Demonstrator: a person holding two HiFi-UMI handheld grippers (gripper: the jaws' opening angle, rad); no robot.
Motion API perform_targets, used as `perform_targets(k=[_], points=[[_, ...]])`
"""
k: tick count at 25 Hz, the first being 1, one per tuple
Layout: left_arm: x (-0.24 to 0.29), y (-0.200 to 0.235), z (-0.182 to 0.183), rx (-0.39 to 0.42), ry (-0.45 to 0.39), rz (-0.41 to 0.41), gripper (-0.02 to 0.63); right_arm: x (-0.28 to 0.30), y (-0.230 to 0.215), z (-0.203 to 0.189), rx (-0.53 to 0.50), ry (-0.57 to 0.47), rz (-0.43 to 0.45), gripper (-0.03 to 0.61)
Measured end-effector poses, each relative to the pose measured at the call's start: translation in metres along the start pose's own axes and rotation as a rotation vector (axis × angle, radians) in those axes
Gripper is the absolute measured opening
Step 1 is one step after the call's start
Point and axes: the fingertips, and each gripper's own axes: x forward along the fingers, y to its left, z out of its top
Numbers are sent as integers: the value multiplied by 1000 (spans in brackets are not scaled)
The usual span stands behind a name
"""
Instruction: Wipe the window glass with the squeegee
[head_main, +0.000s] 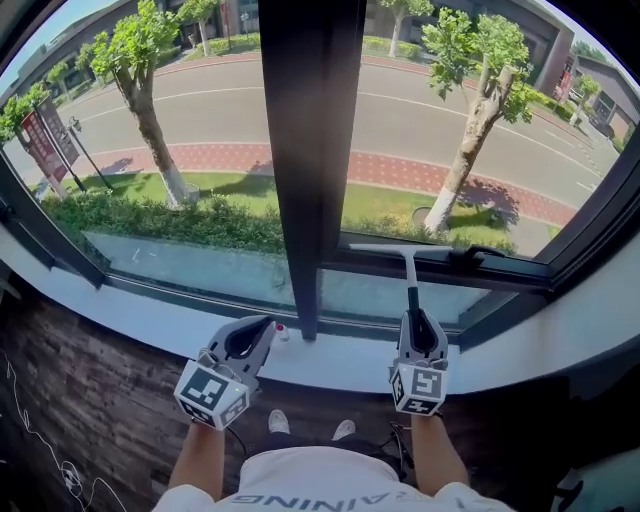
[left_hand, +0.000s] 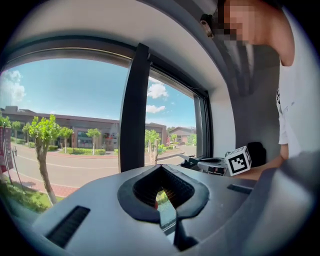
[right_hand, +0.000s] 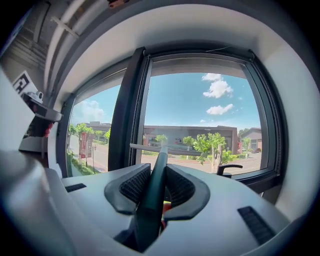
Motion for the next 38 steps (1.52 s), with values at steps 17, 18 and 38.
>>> perform_targets(k=[17,18,38], points=[[-54,-93,-28,-38,8,164,17,-97,-1,11,172,-75,296,100],[-65,-99,-31,-36,5,171,17,-107,5,13,171,-77,307,100],[-221,-258,-53,-85,-45,118,17,-346,25,50,65,-97,314,100]])
